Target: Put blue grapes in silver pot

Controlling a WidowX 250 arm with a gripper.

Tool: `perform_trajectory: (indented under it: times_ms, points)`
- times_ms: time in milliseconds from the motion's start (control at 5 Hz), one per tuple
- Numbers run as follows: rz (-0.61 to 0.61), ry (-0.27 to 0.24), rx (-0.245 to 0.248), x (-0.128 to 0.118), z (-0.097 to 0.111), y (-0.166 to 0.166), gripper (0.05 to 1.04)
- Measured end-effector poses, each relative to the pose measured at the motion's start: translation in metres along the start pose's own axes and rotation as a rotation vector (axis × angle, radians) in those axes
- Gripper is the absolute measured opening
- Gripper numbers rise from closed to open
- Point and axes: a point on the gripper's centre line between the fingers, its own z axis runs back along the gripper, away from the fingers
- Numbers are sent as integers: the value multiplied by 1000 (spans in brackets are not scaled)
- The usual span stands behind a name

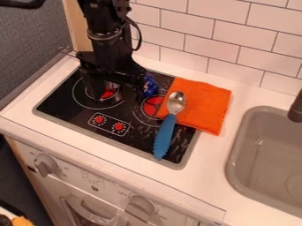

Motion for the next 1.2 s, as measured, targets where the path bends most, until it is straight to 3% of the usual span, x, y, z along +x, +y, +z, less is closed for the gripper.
perform_trajectory:
  times_ms: [200, 400, 800, 1200]
  points:
    - [8, 30, -7, -2, -7, -1, 1001]
    - [53, 36, -20, 28, -11, 2, 1001]
    - [99, 51, 27, 73, -24, 2, 1001]
    - [119, 100, 82, 82, -48, 5, 1001]
